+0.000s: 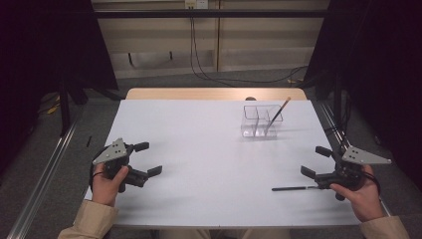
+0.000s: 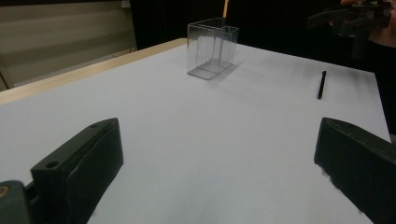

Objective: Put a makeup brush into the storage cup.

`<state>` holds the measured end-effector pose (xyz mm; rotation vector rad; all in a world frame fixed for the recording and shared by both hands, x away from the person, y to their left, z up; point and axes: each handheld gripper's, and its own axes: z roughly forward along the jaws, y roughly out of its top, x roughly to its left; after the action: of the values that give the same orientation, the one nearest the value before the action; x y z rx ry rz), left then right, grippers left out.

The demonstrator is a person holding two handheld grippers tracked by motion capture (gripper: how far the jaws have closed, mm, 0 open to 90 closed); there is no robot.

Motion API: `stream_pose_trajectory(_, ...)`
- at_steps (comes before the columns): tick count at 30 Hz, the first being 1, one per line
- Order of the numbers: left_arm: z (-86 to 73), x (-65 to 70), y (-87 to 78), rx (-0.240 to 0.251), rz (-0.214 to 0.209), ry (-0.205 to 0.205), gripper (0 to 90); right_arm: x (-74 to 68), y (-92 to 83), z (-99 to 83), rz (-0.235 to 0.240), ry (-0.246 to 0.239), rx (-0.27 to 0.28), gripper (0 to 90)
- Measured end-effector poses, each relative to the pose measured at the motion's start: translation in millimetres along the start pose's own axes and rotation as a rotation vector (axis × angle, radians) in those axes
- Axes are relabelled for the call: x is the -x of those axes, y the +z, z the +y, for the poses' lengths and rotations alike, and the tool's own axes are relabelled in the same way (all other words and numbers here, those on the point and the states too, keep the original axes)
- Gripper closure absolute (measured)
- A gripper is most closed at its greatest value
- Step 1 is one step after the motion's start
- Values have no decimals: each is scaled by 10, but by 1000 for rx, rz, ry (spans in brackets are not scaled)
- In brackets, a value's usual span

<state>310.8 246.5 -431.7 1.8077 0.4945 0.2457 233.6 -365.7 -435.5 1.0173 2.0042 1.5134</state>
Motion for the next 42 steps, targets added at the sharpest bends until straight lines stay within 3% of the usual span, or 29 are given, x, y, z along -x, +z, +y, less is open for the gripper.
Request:
stream_pose_trajectory(7,-2,-13,1,-1,3,-2,12,-20,62,10,34,-10,-67,24)
stream_pose_trajectory(16,-7,-40,29,-2,-3,-2,12,-31,83,-3,43,-14,-81,24)
stream_pose_trajectory(36,-21,-35,45,-9,-5,-7,12,19,145,38,58,-40,-179,30)
stream_pose_trajectory(42,-26,-28,58,-20,-8,-8,12,46,173,49,63,-48,-256,56)
